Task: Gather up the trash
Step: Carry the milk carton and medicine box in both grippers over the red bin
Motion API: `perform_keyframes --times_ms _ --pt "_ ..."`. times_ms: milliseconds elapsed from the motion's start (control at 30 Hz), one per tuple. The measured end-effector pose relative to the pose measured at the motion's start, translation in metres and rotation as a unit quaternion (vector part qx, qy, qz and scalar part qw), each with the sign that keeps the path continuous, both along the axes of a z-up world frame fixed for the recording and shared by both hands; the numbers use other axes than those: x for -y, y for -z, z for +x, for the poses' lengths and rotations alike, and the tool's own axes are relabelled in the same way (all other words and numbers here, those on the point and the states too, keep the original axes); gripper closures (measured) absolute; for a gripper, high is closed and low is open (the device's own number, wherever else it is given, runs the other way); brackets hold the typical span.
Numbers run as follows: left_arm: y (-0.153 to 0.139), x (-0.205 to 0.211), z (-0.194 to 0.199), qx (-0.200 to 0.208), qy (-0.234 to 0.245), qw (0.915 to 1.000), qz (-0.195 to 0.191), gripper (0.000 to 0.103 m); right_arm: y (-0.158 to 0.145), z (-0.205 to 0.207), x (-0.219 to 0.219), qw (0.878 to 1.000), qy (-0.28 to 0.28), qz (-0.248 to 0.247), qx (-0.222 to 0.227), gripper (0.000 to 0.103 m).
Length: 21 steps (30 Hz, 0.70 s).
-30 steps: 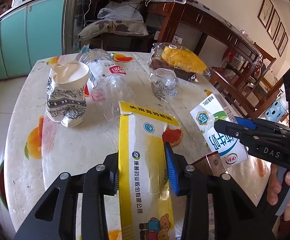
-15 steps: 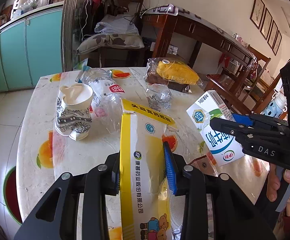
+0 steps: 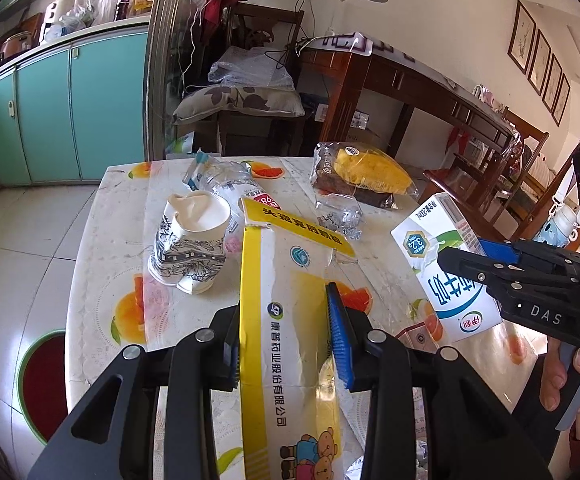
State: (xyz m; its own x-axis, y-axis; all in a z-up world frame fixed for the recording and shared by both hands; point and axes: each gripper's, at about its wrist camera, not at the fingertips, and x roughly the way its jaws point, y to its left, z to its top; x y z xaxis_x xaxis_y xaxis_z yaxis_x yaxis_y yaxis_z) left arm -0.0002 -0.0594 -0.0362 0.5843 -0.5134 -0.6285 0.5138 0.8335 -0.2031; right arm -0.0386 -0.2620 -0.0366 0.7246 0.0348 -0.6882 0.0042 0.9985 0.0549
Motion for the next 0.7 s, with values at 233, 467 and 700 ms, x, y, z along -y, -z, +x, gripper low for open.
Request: perform_keyframes --times_ms 233,467,700 --pt "-0.004 -0.014 -0.001 0.004 -0.013 0.9999 -0.008 0.070 -0.010 -0.001 -0.012 1.000 -0.009 0.002 0.014 0.066" --pt "-0.006 -0.030 0.001 0.007 -0.027 0.9995 -0.017 0.070 -0.017 0.001 -0.030 0.999 -0.026 0.001 0.020 0.066" --pt "-0.008 -0.047 0.006 0.008 -0.043 0.9987 -0.026 0.070 -0.024 0.001 -0.041 0.999 -0.036 -0.015 0.028 0.066"
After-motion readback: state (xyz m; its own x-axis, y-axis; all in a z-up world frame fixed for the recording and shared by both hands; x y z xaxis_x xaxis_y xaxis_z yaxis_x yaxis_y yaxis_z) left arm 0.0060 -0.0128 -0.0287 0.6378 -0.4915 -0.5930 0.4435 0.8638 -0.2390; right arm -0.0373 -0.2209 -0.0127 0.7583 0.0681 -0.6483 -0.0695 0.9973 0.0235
